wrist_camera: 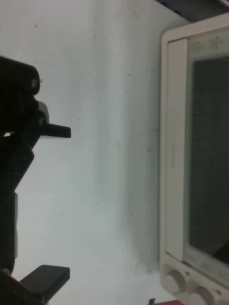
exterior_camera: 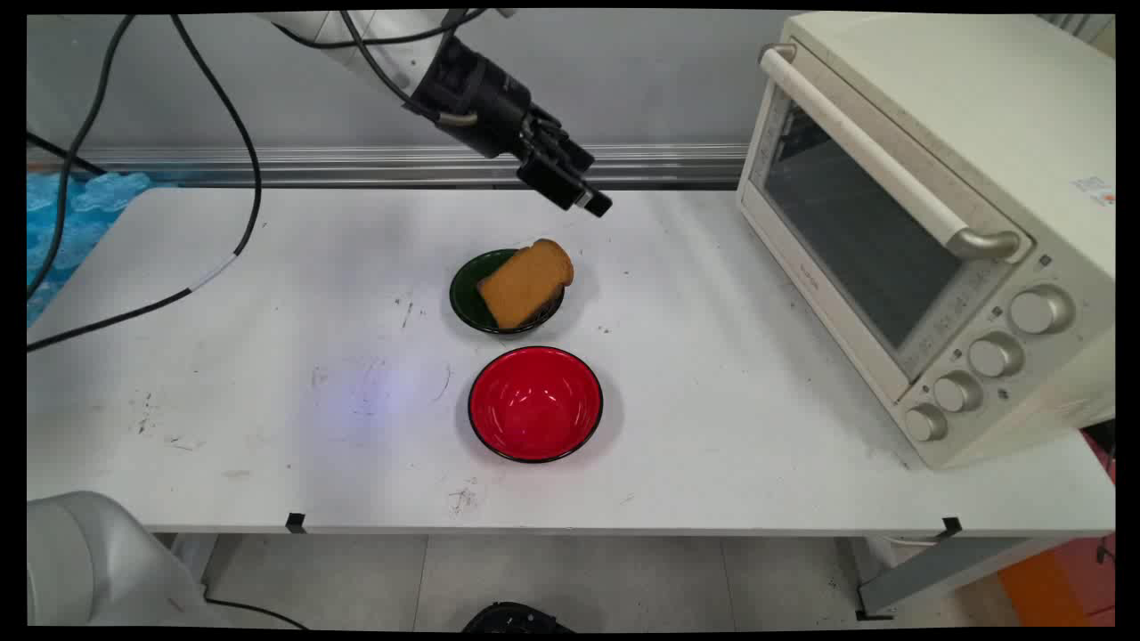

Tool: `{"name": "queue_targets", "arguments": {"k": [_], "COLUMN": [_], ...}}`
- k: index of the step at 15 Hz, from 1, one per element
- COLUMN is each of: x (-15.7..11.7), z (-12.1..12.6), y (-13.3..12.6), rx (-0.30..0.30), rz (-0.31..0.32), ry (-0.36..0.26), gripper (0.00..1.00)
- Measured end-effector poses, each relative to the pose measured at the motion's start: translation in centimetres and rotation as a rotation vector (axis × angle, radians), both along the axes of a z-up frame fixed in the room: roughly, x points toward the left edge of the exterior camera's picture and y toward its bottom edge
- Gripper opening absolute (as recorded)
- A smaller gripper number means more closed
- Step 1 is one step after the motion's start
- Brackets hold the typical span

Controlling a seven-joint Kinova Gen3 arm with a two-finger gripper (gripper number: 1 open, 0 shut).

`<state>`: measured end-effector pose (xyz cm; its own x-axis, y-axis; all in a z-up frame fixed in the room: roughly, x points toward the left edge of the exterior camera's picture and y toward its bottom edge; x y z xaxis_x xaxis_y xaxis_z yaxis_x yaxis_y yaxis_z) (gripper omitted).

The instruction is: Open the oven

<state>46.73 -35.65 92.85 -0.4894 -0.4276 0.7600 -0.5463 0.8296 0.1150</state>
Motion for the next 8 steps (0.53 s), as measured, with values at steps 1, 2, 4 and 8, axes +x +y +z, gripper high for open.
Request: {"name": "queue_targets", "arguments": {"k": [1,2,4,8], "x": [-0.05,-0.13,-0.25,-0.32], "z": [0.07,0.17,0.4,0.72], "y": [-0.02,-0.03,-0.03,-0.15], "rx": [-0.002,-0.003,-0.009,-0.016], "rz": [0.001,0.003,0.006,0.016], "ry": [0.006,0.014,0.019,0.02], "gripper": [1.0,1.0,1.0,1.0]}}
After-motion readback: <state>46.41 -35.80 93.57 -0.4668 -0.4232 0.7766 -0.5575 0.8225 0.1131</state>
